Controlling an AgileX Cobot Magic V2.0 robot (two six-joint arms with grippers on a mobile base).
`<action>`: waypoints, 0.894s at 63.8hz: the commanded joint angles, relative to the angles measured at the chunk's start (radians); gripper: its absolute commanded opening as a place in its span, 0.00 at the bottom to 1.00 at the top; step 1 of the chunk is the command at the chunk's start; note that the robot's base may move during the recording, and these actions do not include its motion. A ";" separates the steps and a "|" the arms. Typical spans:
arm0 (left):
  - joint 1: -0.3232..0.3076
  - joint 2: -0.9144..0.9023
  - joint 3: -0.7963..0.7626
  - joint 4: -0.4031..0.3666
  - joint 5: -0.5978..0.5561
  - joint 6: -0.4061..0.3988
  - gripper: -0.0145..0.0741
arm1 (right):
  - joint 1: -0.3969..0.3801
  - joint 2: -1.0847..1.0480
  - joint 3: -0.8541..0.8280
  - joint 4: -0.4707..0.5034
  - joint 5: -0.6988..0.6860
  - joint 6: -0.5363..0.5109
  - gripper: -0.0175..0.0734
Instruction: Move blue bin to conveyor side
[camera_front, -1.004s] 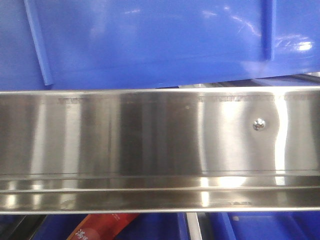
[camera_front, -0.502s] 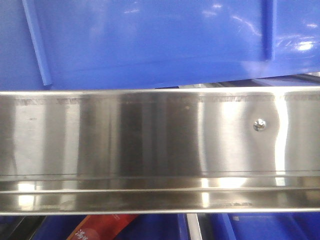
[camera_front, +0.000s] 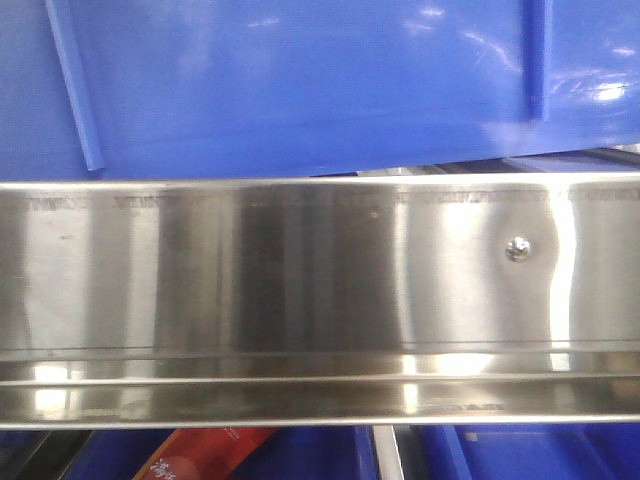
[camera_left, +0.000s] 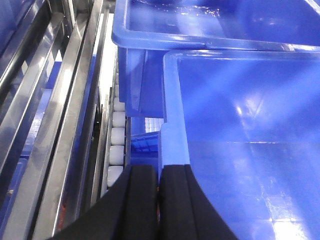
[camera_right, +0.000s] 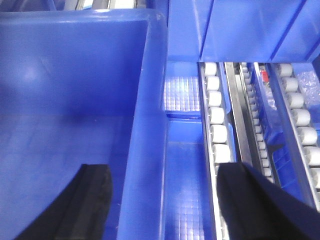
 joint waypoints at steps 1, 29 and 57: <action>0.005 -0.002 -0.008 -0.005 -0.005 0.000 0.17 | 0.000 0.019 -0.006 0.008 -0.012 -0.004 0.58; 0.005 -0.002 -0.008 -0.005 0.012 0.000 0.17 | 0.000 0.043 0.063 -0.015 -0.012 -0.004 0.58; 0.005 -0.002 -0.008 -0.005 0.012 0.000 0.17 | 0.031 0.043 0.063 -0.013 -0.012 -0.020 0.58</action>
